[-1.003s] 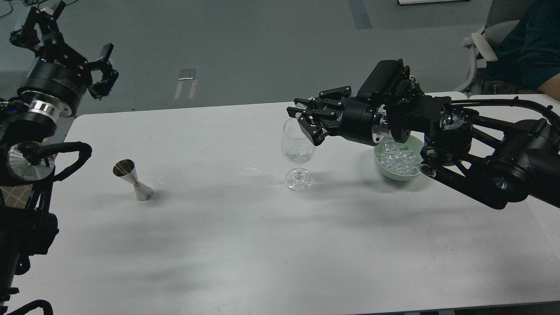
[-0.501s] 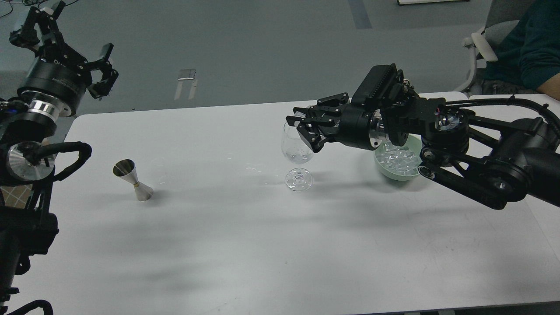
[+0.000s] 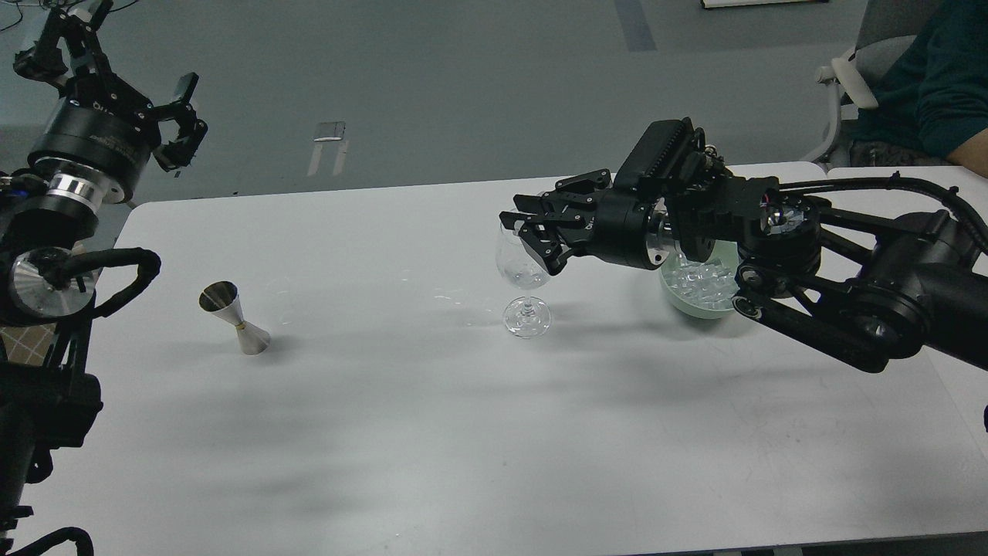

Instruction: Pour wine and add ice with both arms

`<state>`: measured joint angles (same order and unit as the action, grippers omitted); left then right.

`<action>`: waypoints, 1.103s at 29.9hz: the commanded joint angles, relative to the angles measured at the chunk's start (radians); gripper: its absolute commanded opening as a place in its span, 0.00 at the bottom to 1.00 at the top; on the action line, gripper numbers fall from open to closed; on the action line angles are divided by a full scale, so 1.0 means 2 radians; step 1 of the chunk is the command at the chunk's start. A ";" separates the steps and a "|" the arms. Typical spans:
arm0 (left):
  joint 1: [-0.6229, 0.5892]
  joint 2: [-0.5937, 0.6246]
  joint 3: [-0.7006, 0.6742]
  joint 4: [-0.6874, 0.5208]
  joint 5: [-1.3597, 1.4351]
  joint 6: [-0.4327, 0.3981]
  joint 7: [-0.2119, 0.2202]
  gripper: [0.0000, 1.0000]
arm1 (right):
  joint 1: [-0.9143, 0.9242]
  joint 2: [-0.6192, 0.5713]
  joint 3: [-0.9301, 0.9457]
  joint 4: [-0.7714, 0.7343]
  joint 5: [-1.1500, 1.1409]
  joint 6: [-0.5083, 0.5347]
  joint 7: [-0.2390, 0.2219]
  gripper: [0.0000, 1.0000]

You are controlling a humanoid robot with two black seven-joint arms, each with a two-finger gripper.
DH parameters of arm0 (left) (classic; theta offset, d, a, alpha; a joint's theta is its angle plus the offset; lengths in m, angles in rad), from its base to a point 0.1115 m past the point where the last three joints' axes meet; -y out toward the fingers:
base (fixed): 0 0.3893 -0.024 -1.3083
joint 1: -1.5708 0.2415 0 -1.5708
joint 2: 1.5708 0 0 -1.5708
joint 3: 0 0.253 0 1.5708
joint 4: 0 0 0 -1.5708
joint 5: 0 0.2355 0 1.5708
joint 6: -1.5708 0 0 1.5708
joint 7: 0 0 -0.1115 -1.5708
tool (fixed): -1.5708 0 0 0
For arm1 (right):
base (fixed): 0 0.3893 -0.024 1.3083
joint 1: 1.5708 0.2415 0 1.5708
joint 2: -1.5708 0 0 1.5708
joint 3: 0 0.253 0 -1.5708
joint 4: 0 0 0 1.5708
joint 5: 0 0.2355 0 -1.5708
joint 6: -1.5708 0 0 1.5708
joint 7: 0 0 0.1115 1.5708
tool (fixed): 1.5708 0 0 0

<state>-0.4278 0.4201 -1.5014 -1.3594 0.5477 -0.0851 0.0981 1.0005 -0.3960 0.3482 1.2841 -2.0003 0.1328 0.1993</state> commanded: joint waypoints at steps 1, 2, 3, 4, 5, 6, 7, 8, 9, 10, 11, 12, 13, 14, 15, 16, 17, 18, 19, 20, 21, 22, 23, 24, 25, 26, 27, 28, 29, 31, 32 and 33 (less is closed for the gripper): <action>0.000 0.001 -0.001 0.000 0.000 0.000 0.000 0.98 | 0.000 0.000 0.000 0.000 0.000 0.000 0.000 0.36; 0.000 0.001 -0.002 0.000 0.000 0.000 0.000 0.98 | 0.000 0.000 0.000 0.000 0.000 0.000 0.000 0.39; 0.000 0.001 -0.002 0.000 0.000 0.000 0.000 0.98 | 0.000 0.000 0.000 0.000 0.000 0.000 0.000 0.41; 0.000 0.001 -0.002 0.000 0.000 0.000 0.000 0.98 | 0.000 0.000 0.000 0.000 0.000 0.000 0.000 0.42; 0.000 0.001 -0.002 0.000 0.000 0.000 0.000 0.98 | 0.000 0.000 0.000 0.000 0.000 0.000 0.000 0.43; 0.000 0.000 -0.002 0.000 0.000 0.000 0.000 0.98 | 0.000 0.000 0.000 0.000 0.000 0.000 0.000 0.43; 0.000 0.001 -0.002 0.000 0.000 0.000 0.000 0.98 | 0.001 0.000 0.000 0.000 0.000 0.000 0.000 0.44; 0.000 0.001 -0.002 0.000 0.000 0.000 0.000 0.98 | 0.001 0.000 0.001 0.000 0.000 0.000 0.000 0.45; 0.000 0.001 -0.002 0.000 0.000 0.000 0.000 0.98 | 0.001 0.000 0.001 -0.001 0.001 0.000 0.000 0.46; 0.000 0.002 -0.002 0.000 0.000 0.000 0.000 0.98 | 0.001 -0.001 0.001 -0.001 0.005 -0.002 0.000 0.51; 0.000 0.002 -0.003 0.000 -0.001 0.000 0.000 0.98 | 0.002 -0.001 0.005 -0.002 0.015 -0.005 -0.001 0.64; 0.000 0.002 -0.003 0.000 -0.001 0.000 0.000 0.98 | 0.002 -0.001 0.005 -0.002 0.015 -0.005 -0.001 0.64; 0.000 0.002 -0.003 0.000 -0.001 0.000 0.000 0.98 | 0.004 0.000 0.010 -0.003 0.031 -0.009 -0.002 0.81; 0.000 0.002 -0.003 0.000 -0.001 0.000 0.000 0.98 | 0.009 -0.001 0.018 -0.003 0.056 -0.010 -0.002 0.95; 0.000 0.002 -0.003 0.000 -0.001 0.000 0.000 0.98 | 0.011 -0.001 0.025 -0.005 0.073 -0.010 -0.002 0.96; 0.000 0.002 -0.002 0.001 -0.001 0.000 0.000 0.98 | 0.016 -0.001 0.035 -0.008 0.107 -0.010 -0.002 0.98; 0.000 0.002 -0.002 0.002 -0.001 0.000 0.000 0.98 | 0.019 -0.001 0.040 -0.012 0.125 -0.010 -0.002 0.99; 0.000 0.002 -0.002 0.002 -0.001 0.000 0.000 0.98 | 0.027 -0.001 0.049 -0.025 0.160 -0.010 -0.002 1.00; 0.000 0.002 -0.002 0.003 -0.001 0.000 0.000 0.98 | 0.030 0.000 0.054 -0.032 0.177 -0.010 -0.001 1.00; -0.001 0.002 -0.002 0.004 -0.001 0.000 -0.001 0.98 | 0.035 0.001 0.060 -0.041 0.192 -0.010 -0.001 1.00; -0.001 0.002 -0.002 0.005 0.000 0.000 -0.001 0.98 | 0.038 0.002 0.074 -0.060 0.218 -0.010 -0.001 1.00; -0.002 0.003 -0.001 0.006 0.000 0.000 -0.001 0.98 | 0.040 0.002 0.090 -0.080 0.239 -0.011 -0.001 1.00; -0.002 0.003 -0.001 0.006 0.000 0.000 -0.001 0.98 | 0.041 0.003 0.099 -0.090 0.248 -0.011 -0.001 1.00; -0.002 0.003 0.001 0.007 0.000 0.000 -0.002 0.98 | 0.041 0.009 0.120 -0.110 0.265 -0.013 -0.001 1.00; -0.004 0.003 0.001 0.007 0.001 0.000 -0.002 0.98 | 0.040 0.015 0.133 -0.120 0.273 -0.014 -0.001 1.00; -0.005 0.003 0.001 0.008 0.001 -0.001 -0.002 0.98 | 0.040 0.022 0.147 -0.129 0.282 -0.014 0.000 1.00; -0.005 0.004 0.002 0.012 0.002 -0.003 -0.004 0.98 | 0.037 0.035 0.175 -0.151 0.304 -0.012 0.000 1.00; -0.006 0.005 0.003 0.015 0.002 -0.004 -0.004 0.98 | 0.037 0.041 0.190 -0.160 0.318 -0.010 0.001 1.00; -0.009 0.004 0.004 0.025 0.005 -0.007 -0.004 0.98 | 0.035 0.050 0.216 -0.177 0.352 -0.005 0.002 1.00; -0.016 0.003 0.005 0.037 0.014 -0.016 -0.004 0.98 | 0.034 0.058 0.243 -0.201 0.418 0.000 0.006 1.00; -0.021 0.002 0.006 0.046 0.022 -0.022 -0.005 0.98 | 0.034 0.066 0.250 -0.216 0.466 0.005 0.009 1.00; -0.023 0.002 0.006 0.052 0.028 -0.026 -0.005 0.98 | 0.034 0.068 0.251 -0.224 0.488 0.008 0.010 1.00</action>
<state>-0.4581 0.4277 -1.4920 -1.2896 0.5742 -0.1146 0.0902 1.0708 -0.2852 0.8104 0.8970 -1.1942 0.1296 0.2094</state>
